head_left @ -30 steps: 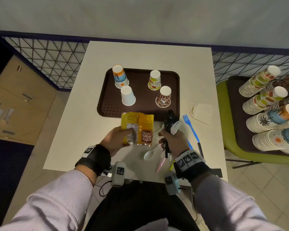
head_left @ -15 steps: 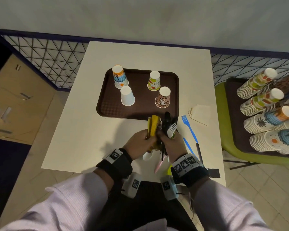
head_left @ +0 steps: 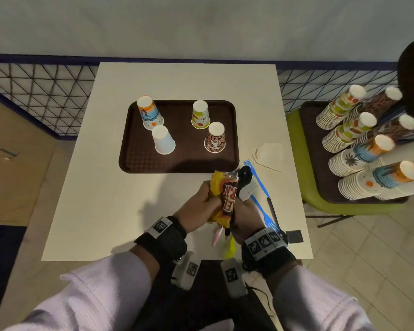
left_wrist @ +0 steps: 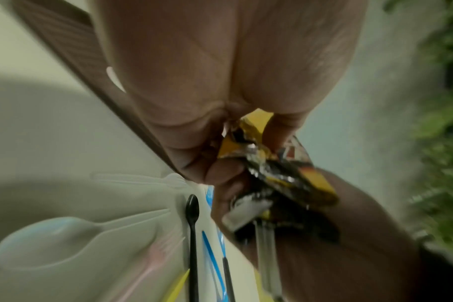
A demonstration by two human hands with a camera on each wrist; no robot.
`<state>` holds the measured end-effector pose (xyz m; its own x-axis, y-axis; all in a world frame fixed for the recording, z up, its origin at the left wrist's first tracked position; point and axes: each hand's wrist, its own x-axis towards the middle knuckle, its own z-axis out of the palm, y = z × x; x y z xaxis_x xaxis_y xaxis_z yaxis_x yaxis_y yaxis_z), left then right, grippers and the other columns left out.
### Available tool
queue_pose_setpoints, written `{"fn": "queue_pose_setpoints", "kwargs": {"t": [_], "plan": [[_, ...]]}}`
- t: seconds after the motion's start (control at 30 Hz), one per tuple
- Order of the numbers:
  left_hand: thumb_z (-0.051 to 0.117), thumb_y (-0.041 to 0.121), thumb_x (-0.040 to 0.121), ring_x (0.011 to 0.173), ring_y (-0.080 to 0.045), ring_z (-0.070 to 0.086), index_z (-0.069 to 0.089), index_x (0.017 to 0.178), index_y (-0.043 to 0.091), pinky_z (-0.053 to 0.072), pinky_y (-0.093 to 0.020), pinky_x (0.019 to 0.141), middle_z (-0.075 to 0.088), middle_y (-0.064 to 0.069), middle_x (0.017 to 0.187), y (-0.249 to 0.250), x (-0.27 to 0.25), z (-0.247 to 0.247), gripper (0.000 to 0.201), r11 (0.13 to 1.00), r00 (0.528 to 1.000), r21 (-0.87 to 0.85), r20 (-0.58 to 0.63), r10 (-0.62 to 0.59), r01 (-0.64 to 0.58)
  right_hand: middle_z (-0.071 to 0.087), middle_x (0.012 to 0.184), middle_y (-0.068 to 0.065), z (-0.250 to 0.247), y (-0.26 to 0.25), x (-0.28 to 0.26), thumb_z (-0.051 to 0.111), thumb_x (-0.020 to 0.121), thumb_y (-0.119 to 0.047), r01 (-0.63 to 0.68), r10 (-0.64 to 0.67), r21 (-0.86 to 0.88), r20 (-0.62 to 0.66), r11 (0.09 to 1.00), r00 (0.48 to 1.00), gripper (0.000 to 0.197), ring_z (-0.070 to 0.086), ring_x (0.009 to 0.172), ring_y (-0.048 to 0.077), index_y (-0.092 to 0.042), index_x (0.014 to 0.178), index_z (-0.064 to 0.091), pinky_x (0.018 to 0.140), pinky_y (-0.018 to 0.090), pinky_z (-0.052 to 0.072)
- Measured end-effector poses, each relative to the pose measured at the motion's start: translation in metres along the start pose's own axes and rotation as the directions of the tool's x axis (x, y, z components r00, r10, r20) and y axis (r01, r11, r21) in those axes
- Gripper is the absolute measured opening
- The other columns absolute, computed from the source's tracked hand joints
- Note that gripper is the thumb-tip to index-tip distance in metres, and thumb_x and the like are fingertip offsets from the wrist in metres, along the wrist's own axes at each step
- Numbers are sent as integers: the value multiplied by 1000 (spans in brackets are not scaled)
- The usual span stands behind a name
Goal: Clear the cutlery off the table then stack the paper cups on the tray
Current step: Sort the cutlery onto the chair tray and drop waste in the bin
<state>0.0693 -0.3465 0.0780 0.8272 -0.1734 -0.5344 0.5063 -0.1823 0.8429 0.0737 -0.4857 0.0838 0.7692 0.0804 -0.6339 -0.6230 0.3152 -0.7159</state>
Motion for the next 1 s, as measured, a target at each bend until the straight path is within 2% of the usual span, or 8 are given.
{"fn": "queue_pose_setpoints", "kwargs": {"t": [0.13,0.3,0.6,0.67,0.77,0.9,0.93,1.0], "plan": [[55,30,104,104,-16,65,42,140,30,51,-26,85,65,2,118,0,2,-5,38,992,997,98,26,79,-82,70,68,13,9,-2,-2,70,91,-21,-112,115,112,-25,987,993,16,70,56,23,-6,91,66,55,35,57],[58,42,101,90,-13,64,52,134,32,49,-28,78,66,7,111,-3,5,-17,34,986,998,154,9,61,-61,70,72,10,22,2,1,49,100,-32,-164,188,235,-79,958,979,31,66,53,19,-5,107,64,44,26,49],[56,44,102,70,-7,59,60,127,24,46,-23,66,67,6,99,11,6,-48,32,981,1000,194,20,19,-22,77,69,-3,59,1,-1,44,97,-56,47,-42,77,-66,996,997,45,72,62,17,-18,113,62,78,49,58],[56,43,102,66,-7,60,62,123,23,47,-22,63,67,6,92,14,6,-55,29,972,999,233,40,27,-35,76,69,-6,62,4,-2,45,103,-42,135,-134,39,-30,990,991,27,73,59,14,-21,107,61,66,41,61],[56,39,104,66,-5,60,61,127,26,45,-14,56,64,10,90,17,7,-62,28,954,997,294,62,39,-56,76,69,-8,64,3,-6,57,101,-28,191,-191,-32,-16,981,981,9,71,60,17,-28,98,65,73,55,59],[59,34,102,73,-6,60,58,135,29,47,-14,63,62,17,94,18,6,-67,33,934,989,331,106,105,-135,70,71,1,65,-1,-7,64,94,-1,92,-85,48,-132,995,988,22,70,56,9,-21,99,56,49,25,58],[60,33,102,79,-7,62,59,134,30,49,-17,68,62,19,95,19,7,-67,32,938,985,314,134,108,-145,67,77,4,61,-1,-5,66,93,-3,74,-59,88,-157,993,986,19,71,62,12,-18,97,55,52,25,59],[60,31,103,92,-10,64,61,131,31,52,-24,78,63,19,98,25,7,-64,28,954,975,261,200,98,-149,67,97,9,52,-6,-5,75,86,-17,17,3,98,-196,995,981,27,71,91,26,-12,108,60,85,36,61]]}}
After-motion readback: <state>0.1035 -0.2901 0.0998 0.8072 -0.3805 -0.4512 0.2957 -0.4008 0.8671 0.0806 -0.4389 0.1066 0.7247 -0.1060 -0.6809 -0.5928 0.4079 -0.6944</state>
